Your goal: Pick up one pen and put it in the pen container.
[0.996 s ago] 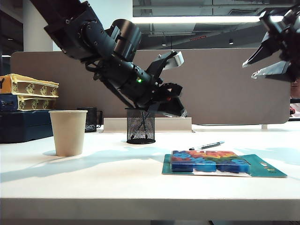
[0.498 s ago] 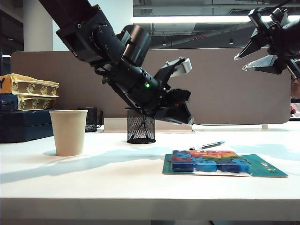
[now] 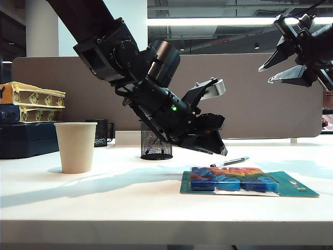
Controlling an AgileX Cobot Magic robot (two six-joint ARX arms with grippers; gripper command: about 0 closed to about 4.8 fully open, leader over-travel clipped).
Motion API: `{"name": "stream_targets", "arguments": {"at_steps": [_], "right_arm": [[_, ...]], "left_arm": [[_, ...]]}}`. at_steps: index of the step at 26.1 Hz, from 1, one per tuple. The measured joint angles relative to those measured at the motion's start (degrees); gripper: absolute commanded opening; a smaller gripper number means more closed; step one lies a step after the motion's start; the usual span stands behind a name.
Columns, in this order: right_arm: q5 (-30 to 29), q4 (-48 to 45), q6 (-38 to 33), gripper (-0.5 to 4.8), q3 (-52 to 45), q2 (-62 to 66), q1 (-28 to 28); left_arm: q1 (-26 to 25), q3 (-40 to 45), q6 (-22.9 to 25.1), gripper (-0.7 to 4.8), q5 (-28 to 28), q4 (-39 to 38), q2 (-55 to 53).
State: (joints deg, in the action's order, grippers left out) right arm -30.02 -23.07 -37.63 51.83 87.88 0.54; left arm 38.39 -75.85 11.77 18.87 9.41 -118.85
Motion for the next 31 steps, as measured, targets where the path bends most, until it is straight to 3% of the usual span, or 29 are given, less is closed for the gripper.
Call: {"name": "stream_targets", "arguments": {"at_steps": [14,31], "right_arm": [[0.02,2.73,2.08,1.59,0.00,0.00,-0.02],[0.04,4.55,4.72,1.59,0.00,0.94,-0.02]], "left_arm": [[-0.09,-14.97,-1.07,1.88,-2.03,-1.95,-5.33],[-0.96,-15.34,-2.19,1.88,-2.62,-4.11,-8.33]]}}
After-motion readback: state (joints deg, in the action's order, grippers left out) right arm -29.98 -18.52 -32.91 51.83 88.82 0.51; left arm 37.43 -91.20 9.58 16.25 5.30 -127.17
